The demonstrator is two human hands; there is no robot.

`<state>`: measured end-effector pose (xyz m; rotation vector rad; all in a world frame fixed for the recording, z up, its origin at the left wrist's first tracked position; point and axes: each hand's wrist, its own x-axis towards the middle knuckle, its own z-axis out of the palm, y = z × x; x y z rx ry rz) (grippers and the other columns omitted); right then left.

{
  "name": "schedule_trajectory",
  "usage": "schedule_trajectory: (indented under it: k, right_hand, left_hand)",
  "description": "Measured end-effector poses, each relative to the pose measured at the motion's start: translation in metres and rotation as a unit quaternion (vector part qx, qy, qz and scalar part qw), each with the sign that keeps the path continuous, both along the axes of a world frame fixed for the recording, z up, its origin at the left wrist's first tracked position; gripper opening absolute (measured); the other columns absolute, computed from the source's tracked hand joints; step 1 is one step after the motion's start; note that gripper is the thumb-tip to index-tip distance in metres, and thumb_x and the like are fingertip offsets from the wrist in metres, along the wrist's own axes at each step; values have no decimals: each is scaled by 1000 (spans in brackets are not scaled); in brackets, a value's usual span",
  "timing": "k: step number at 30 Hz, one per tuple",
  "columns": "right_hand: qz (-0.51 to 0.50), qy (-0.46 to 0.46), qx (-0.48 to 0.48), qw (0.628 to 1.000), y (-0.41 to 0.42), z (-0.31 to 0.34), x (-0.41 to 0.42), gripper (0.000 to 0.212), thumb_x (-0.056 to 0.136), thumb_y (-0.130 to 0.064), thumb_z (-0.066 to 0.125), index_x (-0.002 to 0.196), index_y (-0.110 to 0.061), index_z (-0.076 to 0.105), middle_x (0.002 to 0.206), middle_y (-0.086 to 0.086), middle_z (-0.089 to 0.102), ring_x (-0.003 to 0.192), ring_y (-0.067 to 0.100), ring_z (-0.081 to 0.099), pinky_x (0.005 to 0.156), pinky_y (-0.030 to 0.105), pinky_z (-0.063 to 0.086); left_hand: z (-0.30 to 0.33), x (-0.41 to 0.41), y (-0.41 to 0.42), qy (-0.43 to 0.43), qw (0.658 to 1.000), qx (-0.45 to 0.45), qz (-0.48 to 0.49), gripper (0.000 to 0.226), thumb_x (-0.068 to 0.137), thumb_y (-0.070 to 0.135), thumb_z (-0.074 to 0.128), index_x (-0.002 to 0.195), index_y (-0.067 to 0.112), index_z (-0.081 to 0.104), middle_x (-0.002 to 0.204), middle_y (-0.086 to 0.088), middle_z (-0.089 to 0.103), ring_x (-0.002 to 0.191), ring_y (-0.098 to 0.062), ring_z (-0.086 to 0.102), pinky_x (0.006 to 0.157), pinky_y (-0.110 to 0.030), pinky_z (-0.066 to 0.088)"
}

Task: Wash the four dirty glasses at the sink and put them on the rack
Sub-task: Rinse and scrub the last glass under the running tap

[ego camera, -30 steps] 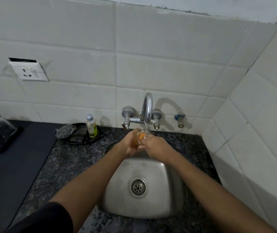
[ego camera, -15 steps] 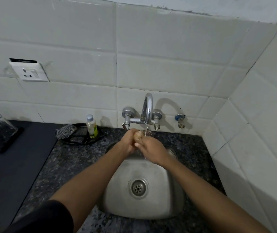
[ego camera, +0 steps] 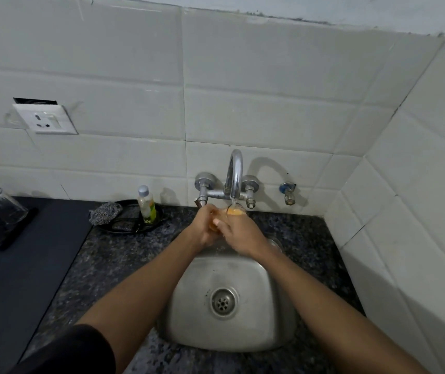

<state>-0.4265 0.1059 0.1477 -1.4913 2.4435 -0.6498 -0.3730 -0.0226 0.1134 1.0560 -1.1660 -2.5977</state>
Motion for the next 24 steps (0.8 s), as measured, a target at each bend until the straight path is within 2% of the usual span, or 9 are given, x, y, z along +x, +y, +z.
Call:
schedule_trajectory:
  k: [2,3,8,13,15,18,21,23,24]
  right_hand:
    - [77,153,84,982,6,1,-6,34,107,-42,49,120,-17,68,113,7,70,102,25,67,87,44,56]
    - [82,157,85,981,8,-3,-9,31,107,-40,51,121,-18,67,114,6,69,101,24,66,87,43,56]
    - [-36,-113,-58,991,2,-11,1,22,107,-36,52,109,-24,70,88,-2,67,80,16,65,72,34,51]
    - [65,142,58,986,11,-12,-15,24,104,-28,59,127,-22,62,116,1,67,101,21,66,82,37,55]
    - [30,32,3,999,12,-10,-8,23,106,-32,54,124,-22,65,110,0,66,94,16,65,79,34,53]
    - [-35,-148,-75,985,3,-4,1,24,109,-40,46,107,-25,66,90,-1,68,78,15,66,69,34,56]
    - [25,36,-11,999,3,0,-7,29,107,-40,49,112,-22,70,101,1,71,92,18,67,83,45,59]
    - [82,173,58,980,7,-1,-14,25,104,-34,58,125,-23,68,120,2,69,109,20,65,90,42,57]
    - [82,172,49,981,8,-6,-15,26,104,-31,59,128,-25,65,124,1,66,110,19,64,89,40,57]
  left_hand:
    - [0,-1,-3,-19,1000,11,-22,27,97,28,51,82,9,64,74,-10,63,68,-22,62,62,-34,55]
    - [4,-1,-4,-18,1000,12,-19,28,99,29,51,84,8,64,73,-10,63,65,-22,62,56,-32,54]
    - [4,-2,-4,21,999,11,33,16,101,19,46,92,10,55,70,-8,65,67,-21,63,62,-34,54]
    - [10,-1,-7,-29,998,-21,-47,36,101,42,54,96,10,69,79,-9,68,66,-22,64,51,-29,51]
    - [10,-2,-10,-8,999,-34,-25,22,100,29,55,103,9,65,82,-9,68,70,-22,65,57,-32,55]
    - [7,-3,-7,29,999,-31,9,14,99,19,51,91,12,60,80,-7,61,72,-20,60,67,-34,52]
    - [12,-2,-1,23,999,-15,-28,27,100,26,48,84,13,65,73,-5,63,65,-18,60,56,-29,48]
    - [16,-1,-1,13,998,-29,-55,32,102,31,48,84,13,68,72,-5,65,57,-18,60,44,-25,43]
    - [18,-1,-1,8,998,-36,-53,31,102,30,49,87,12,69,73,-6,66,56,-18,60,42,-24,43]
